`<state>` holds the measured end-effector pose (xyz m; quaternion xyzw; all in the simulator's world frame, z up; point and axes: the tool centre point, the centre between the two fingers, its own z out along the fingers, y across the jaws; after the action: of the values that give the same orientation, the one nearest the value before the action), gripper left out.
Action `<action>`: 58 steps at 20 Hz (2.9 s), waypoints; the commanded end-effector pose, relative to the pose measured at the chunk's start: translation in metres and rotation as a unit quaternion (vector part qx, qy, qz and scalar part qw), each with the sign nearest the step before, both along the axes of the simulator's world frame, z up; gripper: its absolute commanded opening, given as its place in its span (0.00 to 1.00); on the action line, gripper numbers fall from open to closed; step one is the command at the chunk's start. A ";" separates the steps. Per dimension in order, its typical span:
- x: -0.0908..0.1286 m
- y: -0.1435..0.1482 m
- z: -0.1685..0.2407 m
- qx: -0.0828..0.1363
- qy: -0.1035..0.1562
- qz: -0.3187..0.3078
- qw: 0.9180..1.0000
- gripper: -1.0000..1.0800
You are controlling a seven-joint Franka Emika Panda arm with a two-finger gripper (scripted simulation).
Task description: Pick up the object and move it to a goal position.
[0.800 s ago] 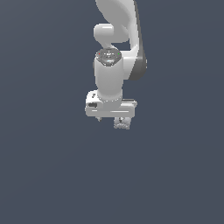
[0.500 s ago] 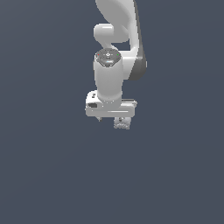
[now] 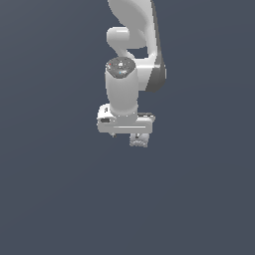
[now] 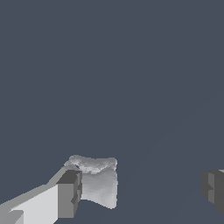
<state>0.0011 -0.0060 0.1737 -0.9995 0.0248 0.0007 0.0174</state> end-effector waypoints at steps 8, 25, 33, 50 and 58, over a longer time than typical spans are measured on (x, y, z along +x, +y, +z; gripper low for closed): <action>-0.004 0.004 -0.005 -0.002 -0.001 0.049 0.999 0.96; -0.024 0.023 -0.025 -0.008 -0.005 0.279 0.960 0.96; -0.035 0.034 -0.034 -0.010 -0.006 0.396 0.918 0.96; -0.059 0.058 -0.052 -0.012 -0.011 0.618 0.786 0.96; -0.066 0.064 -0.056 -0.013 -0.012 0.672 0.740 0.96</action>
<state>-0.0642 0.0572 0.1182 -0.7642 -0.6450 0.0002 0.0004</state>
